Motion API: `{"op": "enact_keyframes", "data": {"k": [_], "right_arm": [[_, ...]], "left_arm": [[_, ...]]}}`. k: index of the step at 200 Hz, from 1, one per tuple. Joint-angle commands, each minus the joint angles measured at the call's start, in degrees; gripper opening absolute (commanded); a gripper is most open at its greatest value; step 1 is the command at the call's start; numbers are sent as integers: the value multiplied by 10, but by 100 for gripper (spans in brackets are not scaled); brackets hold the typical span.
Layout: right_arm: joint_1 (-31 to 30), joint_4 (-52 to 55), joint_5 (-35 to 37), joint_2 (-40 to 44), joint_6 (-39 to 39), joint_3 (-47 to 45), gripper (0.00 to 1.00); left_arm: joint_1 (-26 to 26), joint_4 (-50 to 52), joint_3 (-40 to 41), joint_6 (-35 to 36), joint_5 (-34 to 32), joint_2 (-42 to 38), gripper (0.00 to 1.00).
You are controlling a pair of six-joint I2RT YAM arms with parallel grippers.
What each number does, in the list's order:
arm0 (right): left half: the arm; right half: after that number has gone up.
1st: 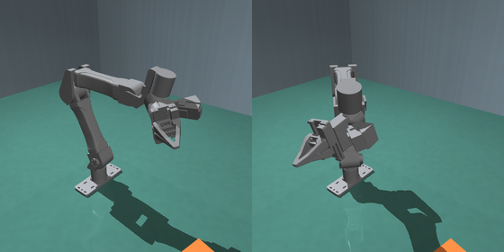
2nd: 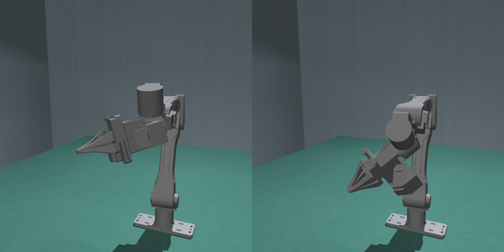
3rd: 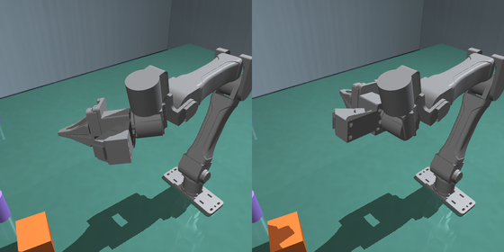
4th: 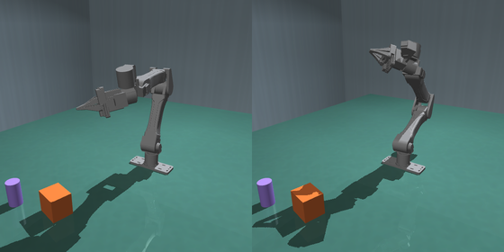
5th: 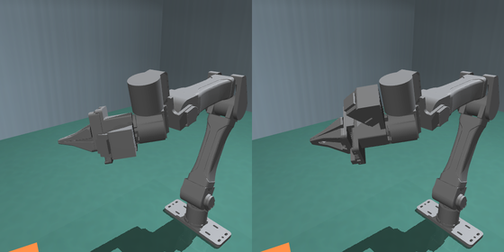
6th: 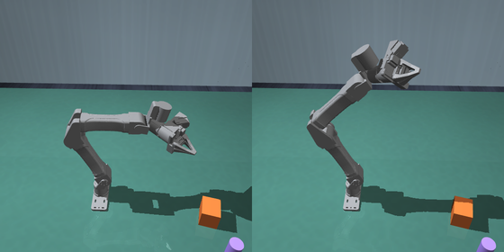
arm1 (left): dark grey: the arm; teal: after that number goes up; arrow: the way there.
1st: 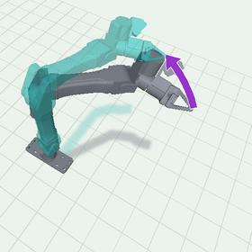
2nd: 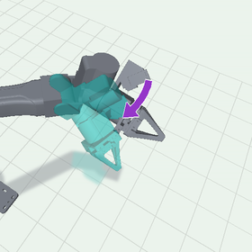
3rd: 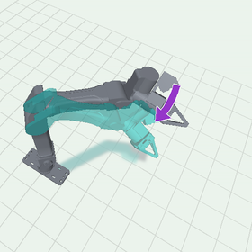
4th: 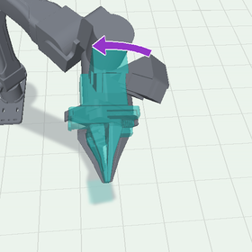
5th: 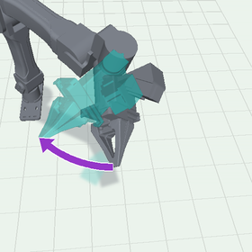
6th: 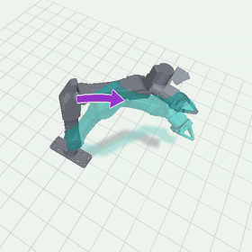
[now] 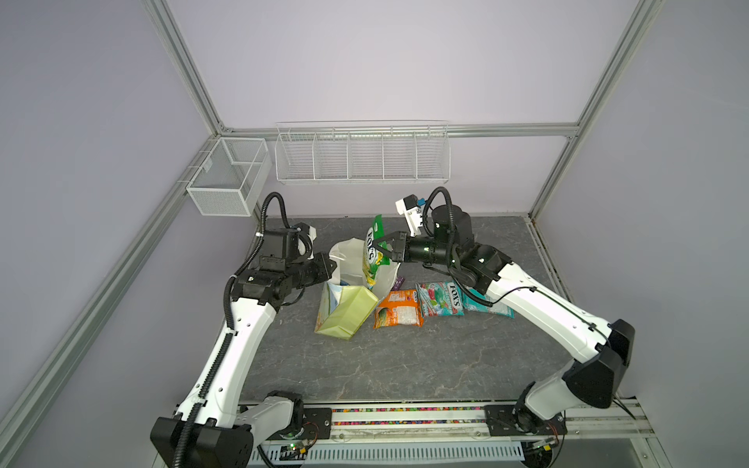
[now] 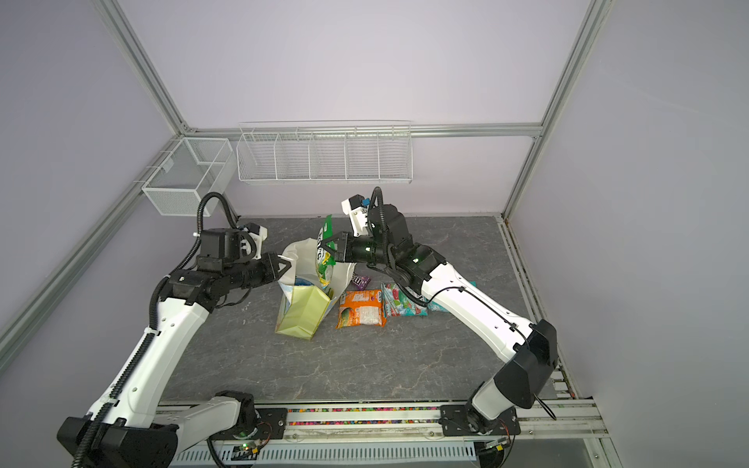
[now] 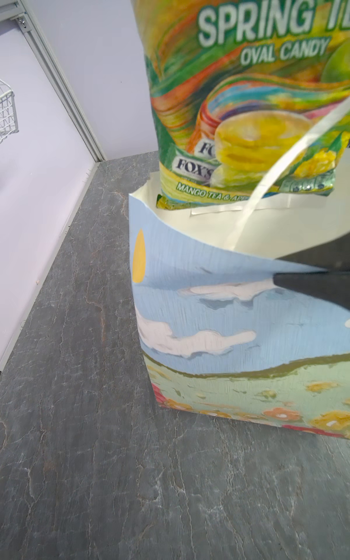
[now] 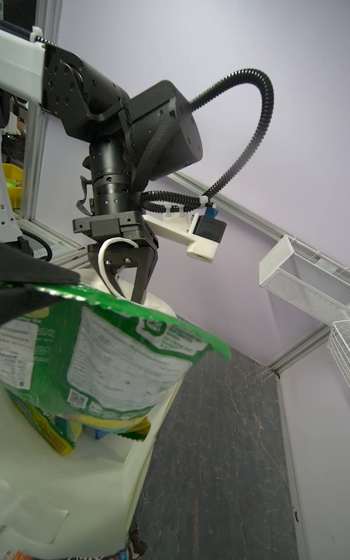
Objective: Place the snacks into the paper bag
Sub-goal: Place the snack in the paper bag.
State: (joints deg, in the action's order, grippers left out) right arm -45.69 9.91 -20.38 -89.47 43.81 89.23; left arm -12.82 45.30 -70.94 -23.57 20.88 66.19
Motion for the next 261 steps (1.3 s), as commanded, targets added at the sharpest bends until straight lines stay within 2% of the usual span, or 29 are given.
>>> {"op": "enact_keyframes", "data": {"k": [1,153,189,204,239,261], "right_arm": [[-7,-54,-1,-10,18,0,7],[-23,-108,-15,-47,72,-29,7],[-23,-108,-15,-48,74,-29,10],[-24,-108,-16,-48,74,-30,15],[-24,-101,-19,-39,71,-33,52],[-24,-85,-12,-17,51,-35,60]], "left_arm": [[-1,-9,-24,-5,10,-5,0],[-1,-7,-24,-4,7,-7,0],[-1,-7,-24,-4,6,-7,0],[-1,-7,-24,-4,6,-7,0],[-1,-6,-25,-3,5,-7,0],[-1,-5,-26,-2,6,-9,0]]}}
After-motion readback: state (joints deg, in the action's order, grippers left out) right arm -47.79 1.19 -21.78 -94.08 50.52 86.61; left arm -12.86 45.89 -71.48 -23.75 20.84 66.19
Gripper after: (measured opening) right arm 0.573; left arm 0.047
